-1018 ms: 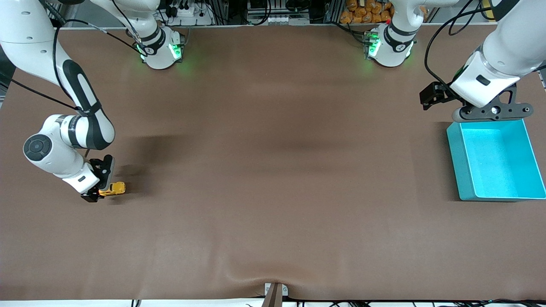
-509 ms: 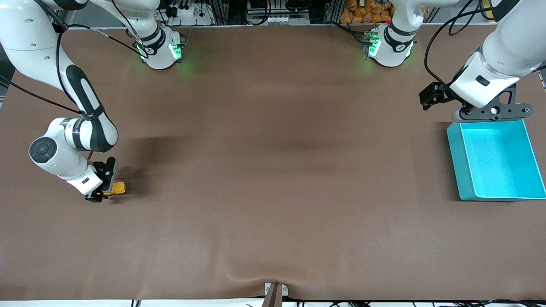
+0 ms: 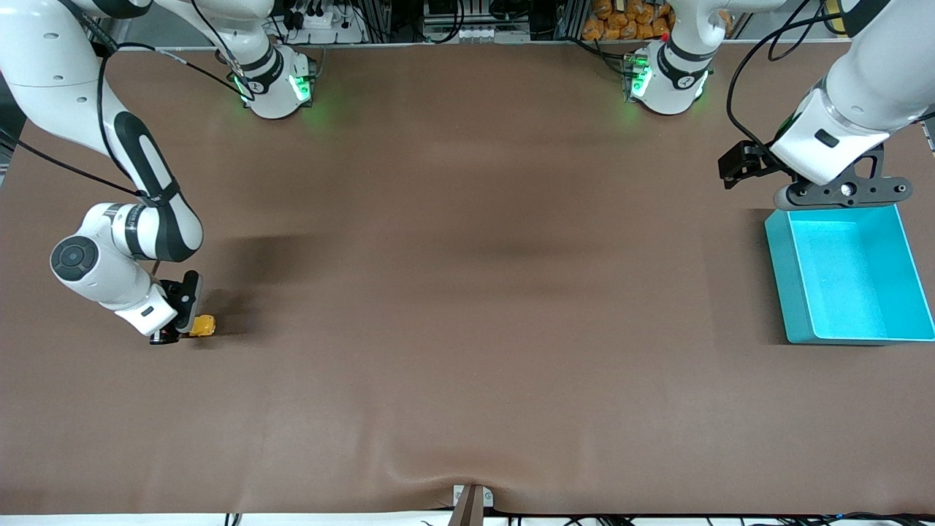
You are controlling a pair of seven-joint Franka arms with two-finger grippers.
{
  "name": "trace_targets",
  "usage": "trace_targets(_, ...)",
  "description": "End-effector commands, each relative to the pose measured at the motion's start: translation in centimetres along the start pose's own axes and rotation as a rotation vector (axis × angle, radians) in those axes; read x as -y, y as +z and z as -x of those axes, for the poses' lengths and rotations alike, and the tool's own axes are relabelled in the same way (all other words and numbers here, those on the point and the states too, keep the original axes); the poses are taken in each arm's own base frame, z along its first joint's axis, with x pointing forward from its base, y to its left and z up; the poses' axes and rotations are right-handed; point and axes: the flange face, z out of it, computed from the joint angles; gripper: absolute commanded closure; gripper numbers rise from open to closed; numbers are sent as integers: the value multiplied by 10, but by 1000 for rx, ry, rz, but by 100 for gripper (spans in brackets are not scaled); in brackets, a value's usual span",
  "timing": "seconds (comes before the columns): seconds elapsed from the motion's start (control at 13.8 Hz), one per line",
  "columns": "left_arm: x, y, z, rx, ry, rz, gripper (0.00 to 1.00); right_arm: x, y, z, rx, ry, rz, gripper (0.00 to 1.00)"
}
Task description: Wind and store yellow beetle car
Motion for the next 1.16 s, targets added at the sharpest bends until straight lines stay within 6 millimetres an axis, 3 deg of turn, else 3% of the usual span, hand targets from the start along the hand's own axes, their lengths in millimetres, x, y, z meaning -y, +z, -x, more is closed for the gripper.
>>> trace_targets(0.0,-1,-2,1,-10,-17,-25,0,-5,3,-1,1,1,5,91)
trace_targets(0.44,-1,-2,0,-8,-17,-25,0,4,14,27,3,39,-15,88)
trace_targets(1.09,-1,-1,0,-7,-17,-25,0,31,28,107,13,98,-23,85)
